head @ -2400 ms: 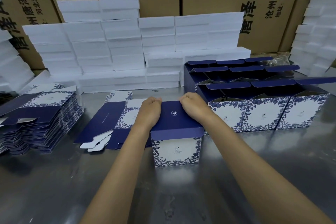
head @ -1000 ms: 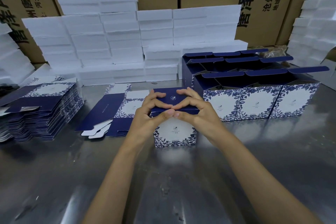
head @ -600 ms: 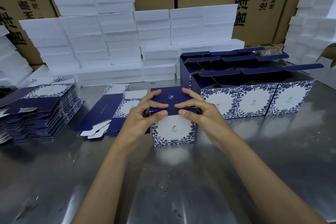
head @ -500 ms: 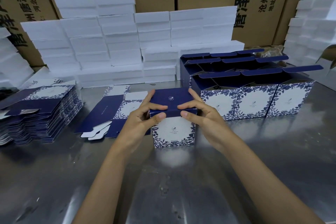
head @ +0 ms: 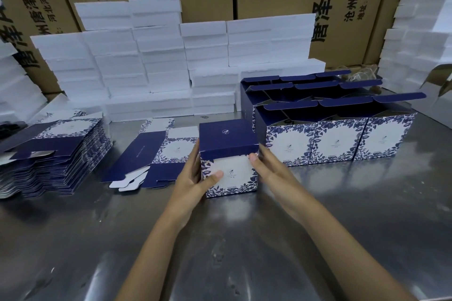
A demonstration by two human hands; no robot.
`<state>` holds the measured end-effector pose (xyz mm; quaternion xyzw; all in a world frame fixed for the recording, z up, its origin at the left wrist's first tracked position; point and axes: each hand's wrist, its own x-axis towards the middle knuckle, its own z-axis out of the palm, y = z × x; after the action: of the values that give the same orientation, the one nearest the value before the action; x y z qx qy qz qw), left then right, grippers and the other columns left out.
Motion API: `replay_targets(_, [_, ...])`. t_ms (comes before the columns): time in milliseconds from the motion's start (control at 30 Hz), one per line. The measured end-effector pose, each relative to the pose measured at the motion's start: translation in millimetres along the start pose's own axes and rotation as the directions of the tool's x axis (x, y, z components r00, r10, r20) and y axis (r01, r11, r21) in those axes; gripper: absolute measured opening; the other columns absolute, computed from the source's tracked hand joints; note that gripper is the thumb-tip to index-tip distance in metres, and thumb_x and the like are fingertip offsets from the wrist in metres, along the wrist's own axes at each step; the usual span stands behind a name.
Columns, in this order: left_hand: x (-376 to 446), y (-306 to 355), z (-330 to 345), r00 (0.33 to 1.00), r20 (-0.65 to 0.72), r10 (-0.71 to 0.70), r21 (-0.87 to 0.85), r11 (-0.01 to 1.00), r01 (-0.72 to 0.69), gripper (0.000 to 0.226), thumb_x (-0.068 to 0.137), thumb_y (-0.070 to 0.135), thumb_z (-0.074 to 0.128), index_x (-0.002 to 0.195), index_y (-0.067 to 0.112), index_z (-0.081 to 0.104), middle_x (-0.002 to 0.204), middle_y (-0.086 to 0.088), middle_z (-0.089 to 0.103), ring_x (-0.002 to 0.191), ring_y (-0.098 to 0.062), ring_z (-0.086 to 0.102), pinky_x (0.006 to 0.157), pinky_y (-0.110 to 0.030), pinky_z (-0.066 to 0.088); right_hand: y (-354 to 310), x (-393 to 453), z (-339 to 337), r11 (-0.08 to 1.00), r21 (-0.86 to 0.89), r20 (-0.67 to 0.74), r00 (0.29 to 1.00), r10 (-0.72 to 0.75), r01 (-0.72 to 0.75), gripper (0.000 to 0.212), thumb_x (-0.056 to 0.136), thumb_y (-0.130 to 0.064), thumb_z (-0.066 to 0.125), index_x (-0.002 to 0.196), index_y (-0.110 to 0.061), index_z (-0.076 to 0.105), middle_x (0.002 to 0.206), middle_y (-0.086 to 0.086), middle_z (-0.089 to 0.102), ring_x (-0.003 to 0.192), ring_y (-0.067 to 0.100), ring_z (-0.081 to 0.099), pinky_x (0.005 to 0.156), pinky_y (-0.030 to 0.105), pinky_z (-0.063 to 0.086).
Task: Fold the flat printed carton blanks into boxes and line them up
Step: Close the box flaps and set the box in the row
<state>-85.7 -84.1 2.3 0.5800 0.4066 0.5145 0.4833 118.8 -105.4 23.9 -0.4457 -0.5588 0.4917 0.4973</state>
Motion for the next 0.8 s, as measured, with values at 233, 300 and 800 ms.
replay_targets(233, [25.2, 71.6, -8.2, 0.958, -0.194, 0.210, 0.189, 0.967, -0.173, 0.086, 0.074, 0.022, 0.084, 0.146, 0.034, 0.039, 0.131, 0.015, 0.063, 0.120, -0.007, 0.061, 0.105, -0.042, 0.049, -73.7, 40.7, 15.5, 0.981, -0.105, 0.037, 0.986, -0.161, 0.164, 0.052, 0.103, -0.040, 0.055, 0.151, -0.047, 0.037, 0.143, -0.010, 0.052, 0.128, 0.003, 0.050, 0.082, 0.011, 0.046])
replay_targets(300, [36.7, 99.2, -6.6, 0.936, -0.201, 0.288, 0.233, 0.943, -0.239, 0.087, 0.078, 0.023, 0.084, 0.148, 0.037, 0.036, 0.132, 0.019, 0.061, 0.120, -0.001, 0.060, 0.100, -0.030, 0.050, -99.8, 53.5, 14.5, 0.972, -0.098, 0.050, 0.977, -0.209, 0.213, 0.052, 0.103, -0.041, 0.053, 0.152, -0.045, 0.035, 0.146, -0.010, 0.052, 0.132, 0.006, 0.049, 0.094, 0.019, 0.045])
replay_targets(800, [226.4, 180.4, 161.0, 0.984, 0.098, 0.150, 0.310, 0.935, -0.173, 0.092, 0.089, 0.002, 0.059, 0.155, 0.043, 0.009, 0.116, 0.004, 0.062, 0.090, -0.007, 0.061, 0.054, -0.019, 0.053, -188.5, 164.7, -182.3, 0.951, -0.306, -0.359, 0.919, -0.162, 0.048, 0.025, 0.103, -0.022, 0.051, 0.124, -0.035, 0.046, 0.104, -0.015, 0.054, 0.089, 0.001, 0.051, 0.066, 0.022, 0.040])
